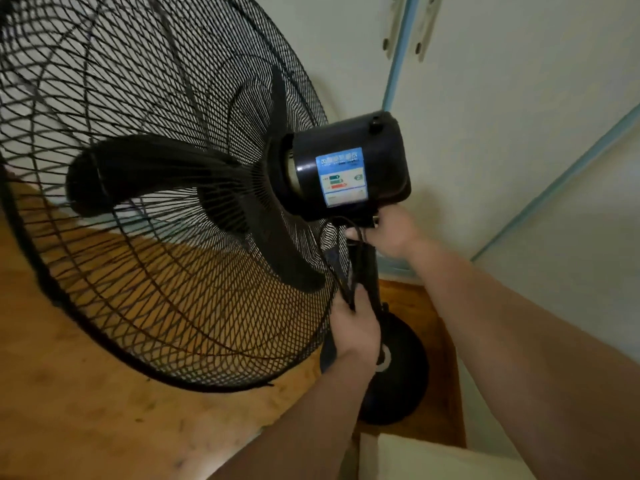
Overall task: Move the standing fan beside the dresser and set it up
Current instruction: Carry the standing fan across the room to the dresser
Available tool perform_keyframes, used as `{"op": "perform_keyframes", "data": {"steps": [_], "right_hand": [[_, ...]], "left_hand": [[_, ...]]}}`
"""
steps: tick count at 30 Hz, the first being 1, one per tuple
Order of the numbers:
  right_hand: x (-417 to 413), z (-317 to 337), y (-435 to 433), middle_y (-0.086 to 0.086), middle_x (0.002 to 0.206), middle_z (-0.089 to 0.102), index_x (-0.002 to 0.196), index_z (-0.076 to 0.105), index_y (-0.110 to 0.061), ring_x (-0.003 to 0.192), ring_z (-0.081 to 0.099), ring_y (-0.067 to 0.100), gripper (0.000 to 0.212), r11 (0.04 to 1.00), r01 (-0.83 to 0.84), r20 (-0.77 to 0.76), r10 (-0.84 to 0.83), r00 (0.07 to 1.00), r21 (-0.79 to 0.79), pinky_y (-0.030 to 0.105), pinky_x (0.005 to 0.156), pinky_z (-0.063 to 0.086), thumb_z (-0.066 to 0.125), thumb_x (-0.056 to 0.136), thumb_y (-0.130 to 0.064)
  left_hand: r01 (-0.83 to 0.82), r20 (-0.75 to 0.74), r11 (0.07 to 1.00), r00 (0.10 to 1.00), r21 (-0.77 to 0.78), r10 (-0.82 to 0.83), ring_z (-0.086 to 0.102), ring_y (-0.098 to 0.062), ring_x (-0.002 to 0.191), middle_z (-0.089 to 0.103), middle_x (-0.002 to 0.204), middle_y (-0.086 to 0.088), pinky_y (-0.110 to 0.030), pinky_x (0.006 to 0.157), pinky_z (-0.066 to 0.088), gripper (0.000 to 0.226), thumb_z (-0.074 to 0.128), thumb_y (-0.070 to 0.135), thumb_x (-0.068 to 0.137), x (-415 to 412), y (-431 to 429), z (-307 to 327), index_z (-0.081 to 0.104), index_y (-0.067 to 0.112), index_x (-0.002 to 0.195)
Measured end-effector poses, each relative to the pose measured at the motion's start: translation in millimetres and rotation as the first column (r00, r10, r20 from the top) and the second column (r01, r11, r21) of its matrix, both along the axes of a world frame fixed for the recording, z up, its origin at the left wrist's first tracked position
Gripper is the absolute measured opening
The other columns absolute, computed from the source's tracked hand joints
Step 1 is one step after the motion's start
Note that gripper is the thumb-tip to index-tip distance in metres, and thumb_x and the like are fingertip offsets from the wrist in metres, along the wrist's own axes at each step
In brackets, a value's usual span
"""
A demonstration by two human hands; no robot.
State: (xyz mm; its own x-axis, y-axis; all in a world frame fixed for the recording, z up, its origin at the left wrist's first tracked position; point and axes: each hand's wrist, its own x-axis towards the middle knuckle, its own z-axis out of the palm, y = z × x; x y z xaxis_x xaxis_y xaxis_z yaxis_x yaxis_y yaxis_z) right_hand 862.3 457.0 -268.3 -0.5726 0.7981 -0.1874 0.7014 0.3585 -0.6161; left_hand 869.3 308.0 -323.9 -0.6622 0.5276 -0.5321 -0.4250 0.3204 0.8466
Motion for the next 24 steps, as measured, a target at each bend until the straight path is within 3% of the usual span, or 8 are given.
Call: {"op": "perform_keyframes", "data": {"steps": [3,6,11,14,16,18,21,24], "right_hand": [[-32,-2,-13,0.005,0.113,0.071,0.119,0.066,-0.019,0.105,0.066,0.025,0.049,1.0,-0.014,0.013,0.014,1.0,0.015,0.044,0.093,0.055,0.081,0.077,-0.04],[-60,-2,-23,0.006,0.113,0.071,0.121,0.064,-0.02,0.104,0.066,0.027,0.052,0.998,-0.039,0.036,0.037,0.999,0.044,0.046,0.092,0.055,0.08,0.076,-0.043],[-104,-2,-36,0.009,0.118,0.068,0.125,0.062,-0.019,0.109,0.064,0.029,0.053,0.995,-0.072,0.084,0.066,0.994,0.075,0.047,0.093,0.054,0.077,0.08,-0.041],[-128,4,-38,0.012,0.125,0.065,0.133,0.058,-0.015,0.115,0.06,0.03,0.059,0.993,-0.103,0.182,0.092,0.979,0.05,0.037,0.096,0.051,0.075,0.084,-0.043],[-141,6,-39,0.012,0.128,0.064,0.135,0.056,-0.016,0.117,0.059,0.029,0.06,0.993,-0.115,0.195,0.105,0.975,0.038,0.032,0.094,0.047,0.074,0.085,-0.043],[-151,6,-44,0.011,0.129,0.064,0.136,0.056,-0.016,0.119,0.058,0.028,0.06,0.992,-0.12,0.164,0.112,0.98,0.042,0.034,0.097,0.047,0.075,0.085,-0.04],[-166,4,-51,0.009,0.128,0.064,0.134,0.057,-0.016,0.119,0.058,0.027,0.058,0.99,-0.125,0.132,0.116,0.984,0.061,0.035,0.098,0.047,0.077,0.084,-0.038],[-180,2,-56,0.008,0.128,0.064,0.132,0.058,-0.016,0.119,0.057,0.026,0.054,0.985,-0.157,0.093,0.15,0.984,0.066,0.034,0.097,0.046,0.077,0.085,-0.034]], "left_hand": [[-0.044,0.065,0.998,0.997,0.036,0.041,0.054,-0.019,0.128,0.062,0.133,0.002,-0.04,0.117,0.038,0.033,0.047,0.031,0.105,-30,-8,7,0.056,0.025,0.136],[-0.057,0.047,0.998,0.997,0.037,0.055,0.048,-0.022,0.135,0.056,0.141,-0.003,-0.028,0.115,0.031,0.037,0.043,0.024,0.107,-58,-15,8,0.05,0.021,0.143],[-0.067,0.056,0.998,0.996,-0.018,0.068,0.051,-0.035,0.133,0.055,0.143,-0.009,-0.048,0.115,0.039,0.041,0.043,0.026,0.106,-110,-19,0,0.045,0.028,0.148],[-0.018,0.085,0.999,0.996,-0.046,0.022,0.054,-0.035,0.13,0.059,0.138,-0.009,-0.048,0.113,0.041,0.038,0.043,0.023,0.106,-139,-17,-5,0.048,0.026,0.144],[0.002,0.11,1.0,0.994,-0.029,0.001,0.055,-0.028,0.128,0.061,0.13,-0.001,-0.037,0.112,0.041,0.034,0.042,0.021,0.107,-155,-16,-10,0.051,0.024,0.14],[0.012,0.11,1.0,0.994,-0.024,-0.009,0.054,-0.019,0.122,0.057,0.116,0.008,-0.026,0.1,0.037,0.03,0.042,0.02,0.107,-167,-14,-13,0.053,0.023,0.135],[0.009,0.111,1.0,0.994,-0.019,-0.007,0.052,-0.014,0.111,0.055,0.104,0.011,-0.023,0.096,0.034,0.027,0.041,0.017,0.107,-183,-12,-18,0.053,0.022,0.131],[0.019,0.096,0.999,0.995,-0.042,-0.015,0.057,-0.02,0.115,0.062,0.119,0.0,-0.028,0.101,0.041,0.029,0.041,0.015,0.105,-197,-9,-23,0.054,0.018,0.13]]}}
